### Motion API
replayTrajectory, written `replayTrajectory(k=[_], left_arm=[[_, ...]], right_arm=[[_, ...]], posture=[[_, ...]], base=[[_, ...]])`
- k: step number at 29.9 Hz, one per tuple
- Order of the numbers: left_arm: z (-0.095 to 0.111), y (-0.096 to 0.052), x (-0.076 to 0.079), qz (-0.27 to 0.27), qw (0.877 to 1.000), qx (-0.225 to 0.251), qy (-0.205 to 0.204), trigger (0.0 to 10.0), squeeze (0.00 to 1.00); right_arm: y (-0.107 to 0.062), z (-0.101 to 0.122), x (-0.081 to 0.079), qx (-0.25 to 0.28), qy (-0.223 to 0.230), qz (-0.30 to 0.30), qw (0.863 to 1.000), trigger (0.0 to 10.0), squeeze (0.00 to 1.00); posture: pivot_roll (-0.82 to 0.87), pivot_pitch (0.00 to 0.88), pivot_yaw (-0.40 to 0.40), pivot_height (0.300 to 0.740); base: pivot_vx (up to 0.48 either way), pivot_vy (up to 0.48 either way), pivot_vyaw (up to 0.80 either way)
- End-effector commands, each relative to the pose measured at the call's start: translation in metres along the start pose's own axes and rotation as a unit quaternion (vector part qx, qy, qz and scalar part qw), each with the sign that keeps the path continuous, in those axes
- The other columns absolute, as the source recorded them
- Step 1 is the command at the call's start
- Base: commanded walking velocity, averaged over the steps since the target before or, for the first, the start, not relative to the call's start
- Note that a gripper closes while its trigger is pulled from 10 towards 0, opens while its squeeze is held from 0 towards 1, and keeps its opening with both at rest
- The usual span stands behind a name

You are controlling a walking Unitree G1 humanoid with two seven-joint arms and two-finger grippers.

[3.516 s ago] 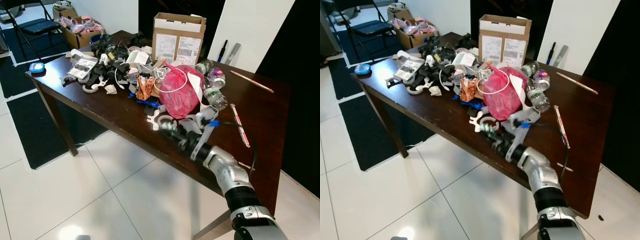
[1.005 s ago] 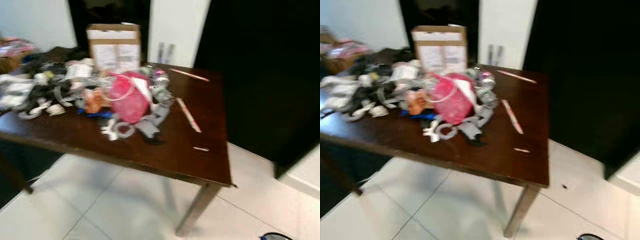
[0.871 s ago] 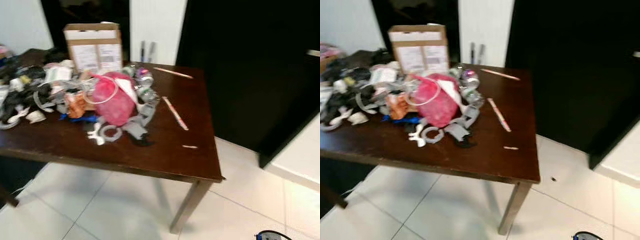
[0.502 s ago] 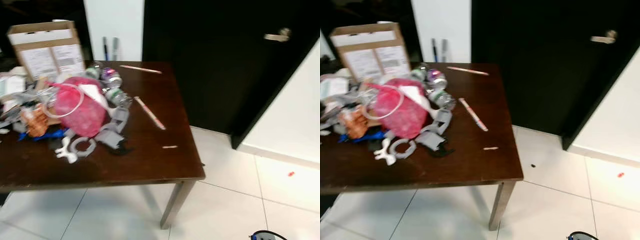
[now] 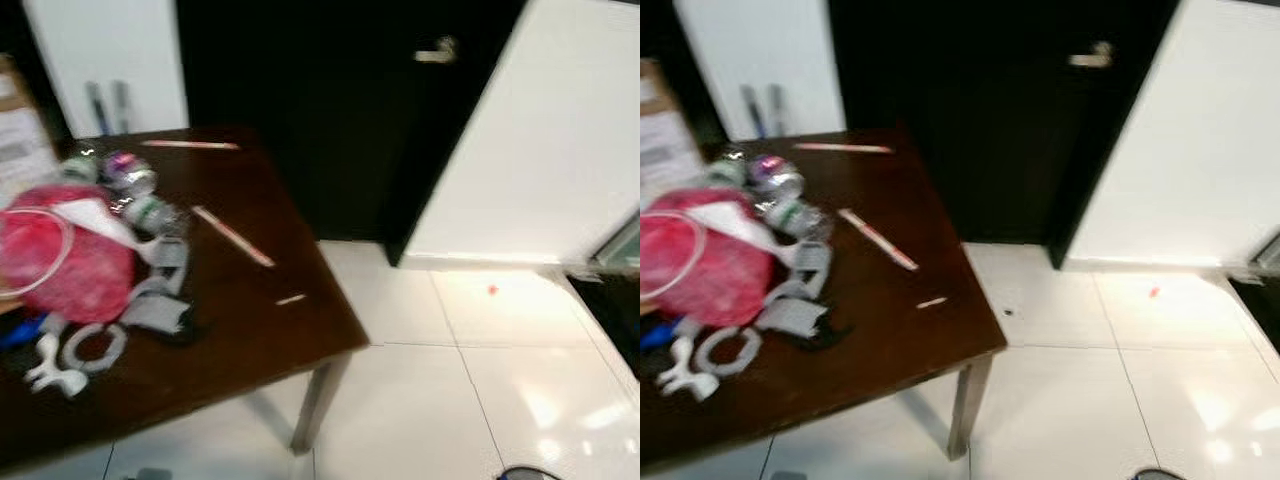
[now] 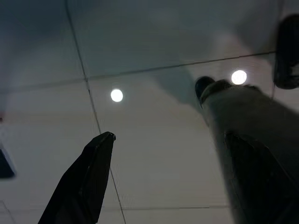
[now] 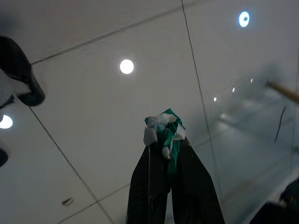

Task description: Picking trash to rubbish bin

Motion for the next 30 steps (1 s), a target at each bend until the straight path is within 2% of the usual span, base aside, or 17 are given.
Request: replayTrajectory(k=[1,8,15,30], left_arm=[[-0.0089,0.0002,0.0158,-0.019,1.0,-0.014,0.003,10.0,0.0],[-0.008,0.0005,0.0179,-0.021,1.0,-0.013,0.007,10.0,0.0],[-0.0094,0.0005,0.0232,-0.033,0.999,-0.016,0.009,10.0,0.0],[-0.0122,-0.0001,0.0248,-0.043,0.999,-0.02,0.007,10.0,0.0]], right_arm=[[0.0001,-0.0007,0.0018,-0.002,0.005,-0.001,1.0,10.0,0.0],[0.0,-0.0024,0.0008,-0.003,0.006,0.001,1.0,10.0,0.0],[0.0,-0.0025,-0.0004,-0.001,0.003,0.003,1.0,10.0,0.0],[0.0,-0.0032,0.0002,-0.003,-0.005,0.006,1.0,10.0,0.0]], posture=[[0.02,0.089,-0.047,0.74],[0.02,0.091,-0.045,0.74],[0.02,0.09,-0.045,0.74],[0.02,0.091,-0.051,0.74]], base=[[0.0,0.0,-0.8],[0.0,0.0,-0.8],[0.0,0.0,0.0],[0.0,-0.431,0.0]])
Point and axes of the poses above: a point about 5 cm out from each wrist's last joint towards the gripper, its own y axis pointing out of the wrist towards the gripper, its own z axis along the axis of the wrist's last joint, x = y × z, the point moved 6 cm from there along y, pointing out of the wrist towards the gripper, and after that the axes turned 6 degrees about y, right-handed, at the moved point
